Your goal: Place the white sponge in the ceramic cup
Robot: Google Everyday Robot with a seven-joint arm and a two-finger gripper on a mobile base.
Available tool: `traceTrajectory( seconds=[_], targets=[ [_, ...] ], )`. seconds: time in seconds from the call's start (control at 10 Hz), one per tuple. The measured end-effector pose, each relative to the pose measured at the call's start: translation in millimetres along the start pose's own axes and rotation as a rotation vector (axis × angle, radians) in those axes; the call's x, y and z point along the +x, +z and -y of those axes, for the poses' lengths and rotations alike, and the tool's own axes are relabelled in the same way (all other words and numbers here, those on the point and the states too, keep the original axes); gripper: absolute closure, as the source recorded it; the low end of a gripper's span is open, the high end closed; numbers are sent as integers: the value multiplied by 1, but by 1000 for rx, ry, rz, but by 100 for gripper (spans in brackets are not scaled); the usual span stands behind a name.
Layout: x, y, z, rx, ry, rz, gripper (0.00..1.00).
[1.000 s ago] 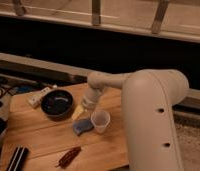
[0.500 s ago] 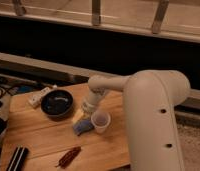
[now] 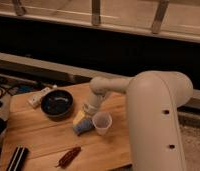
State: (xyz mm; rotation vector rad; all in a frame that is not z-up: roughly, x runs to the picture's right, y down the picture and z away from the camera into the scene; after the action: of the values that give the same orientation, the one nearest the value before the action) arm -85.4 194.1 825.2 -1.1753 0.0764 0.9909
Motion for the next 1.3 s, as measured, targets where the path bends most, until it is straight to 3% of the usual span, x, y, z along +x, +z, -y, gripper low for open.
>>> traceTrajectory(
  seconds=[0.9,1.0,1.2,1.3],
  targets=[
    [3,-2,4,-5,8,0,20],
    [2,0,4,-12,16,7,24],
    [3,-3,5,-5,8,4,56],
    [2,-2,5,-6,7,4,63]
  ],
)
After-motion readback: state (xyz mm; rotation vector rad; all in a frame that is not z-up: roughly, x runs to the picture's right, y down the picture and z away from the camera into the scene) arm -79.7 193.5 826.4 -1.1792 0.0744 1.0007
